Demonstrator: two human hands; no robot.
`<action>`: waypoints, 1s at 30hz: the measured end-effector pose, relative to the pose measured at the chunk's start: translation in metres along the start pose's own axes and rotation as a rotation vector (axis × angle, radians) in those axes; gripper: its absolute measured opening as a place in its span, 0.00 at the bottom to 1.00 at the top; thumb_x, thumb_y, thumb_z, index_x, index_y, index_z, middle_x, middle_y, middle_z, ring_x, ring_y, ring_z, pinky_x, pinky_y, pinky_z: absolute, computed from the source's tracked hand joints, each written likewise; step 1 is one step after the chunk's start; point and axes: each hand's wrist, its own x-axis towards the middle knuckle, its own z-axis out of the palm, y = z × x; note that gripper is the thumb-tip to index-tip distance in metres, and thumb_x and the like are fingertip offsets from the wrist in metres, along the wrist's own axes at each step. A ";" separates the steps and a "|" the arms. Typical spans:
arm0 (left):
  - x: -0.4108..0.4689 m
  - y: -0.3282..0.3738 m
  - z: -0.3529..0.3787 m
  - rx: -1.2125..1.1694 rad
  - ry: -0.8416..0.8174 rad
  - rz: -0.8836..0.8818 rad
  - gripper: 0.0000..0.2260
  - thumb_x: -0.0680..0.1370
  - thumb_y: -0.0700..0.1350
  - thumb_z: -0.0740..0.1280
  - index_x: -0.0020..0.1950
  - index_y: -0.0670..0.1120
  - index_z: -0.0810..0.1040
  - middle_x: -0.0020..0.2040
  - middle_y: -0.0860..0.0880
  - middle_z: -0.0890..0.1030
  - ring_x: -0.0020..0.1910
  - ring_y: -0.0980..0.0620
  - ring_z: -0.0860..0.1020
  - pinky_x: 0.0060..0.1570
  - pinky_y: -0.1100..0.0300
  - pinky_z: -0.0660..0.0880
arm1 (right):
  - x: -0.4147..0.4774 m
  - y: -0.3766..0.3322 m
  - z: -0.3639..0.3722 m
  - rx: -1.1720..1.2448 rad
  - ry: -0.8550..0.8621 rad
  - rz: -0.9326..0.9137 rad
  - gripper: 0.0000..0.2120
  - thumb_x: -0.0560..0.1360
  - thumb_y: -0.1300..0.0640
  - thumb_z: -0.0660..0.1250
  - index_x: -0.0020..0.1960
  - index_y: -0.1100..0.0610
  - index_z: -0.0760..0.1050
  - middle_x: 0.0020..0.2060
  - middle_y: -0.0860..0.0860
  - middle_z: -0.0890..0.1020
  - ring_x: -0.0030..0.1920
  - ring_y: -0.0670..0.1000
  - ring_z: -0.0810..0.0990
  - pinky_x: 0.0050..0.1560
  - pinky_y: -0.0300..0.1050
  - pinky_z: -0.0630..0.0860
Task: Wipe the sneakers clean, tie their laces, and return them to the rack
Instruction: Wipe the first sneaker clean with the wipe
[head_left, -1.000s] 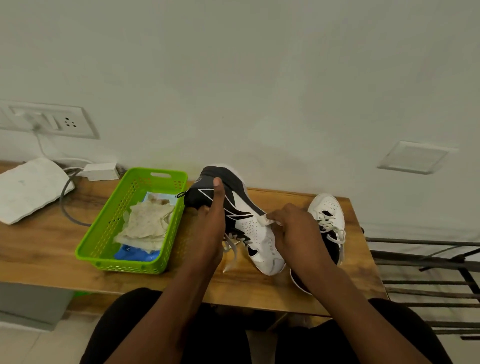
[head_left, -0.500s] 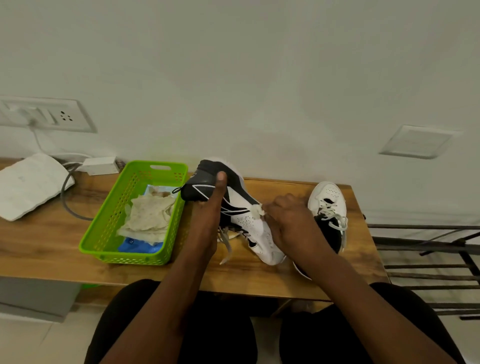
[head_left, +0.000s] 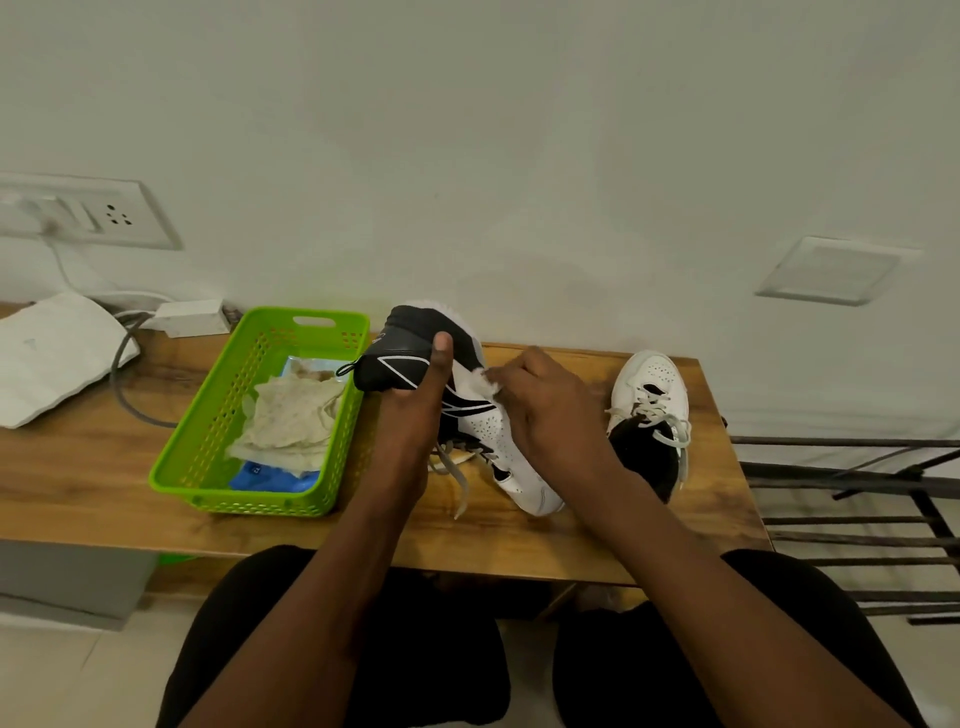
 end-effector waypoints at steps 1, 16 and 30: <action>0.000 0.001 0.000 -0.002 -0.003 -0.009 0.28 0.73 0.66 0.69 0.65 0.50 0.79 0.56 0.48 0.85 0.54 0.49 0.84 0.56 0.45 0.81 | -0.004 0.003 -0.002 -0.026 -0.033 -0.006 0.10 0.72 0.67 0.67 0.52 0.64 0.82 0.41 0.57 0.79 0.37 0.54 0.79 0.34 0.40 0.71; -0.002 0.017 -0.012 0.311 -0.309 -0.153 0.28 0.74 0.74 0.57 0.57 0.54 0.80 0.55 0.53 0.85 0.55 0.55 0.82 0.55 0.55 0.79 | -0.013 -0.020 -0.040 0.138 0.070 0.164 0.07 0.77 0.61 0.67 0.53 0.56 0.81 0.46 0.50 0.82 0.46 0.47 0.78 0.47 0.41 0.73; 0.005 0.013 -0.010 -0.290 -0.055 -0.351 0.20 0.80 0.57 0.65 0.59 0.43 0.82 0.52 0.45 0.86 0.47 0.47 0.84 0.47 0.53 0.79 | -0.031 0.010 0.009 -0.145 -0.013 0.071 0.16 0.67 0.74 0.70 0.54 0.66 0.80 0.45 0.59 0.80 0.44 0.58 0.80 0.42 0.47 0.78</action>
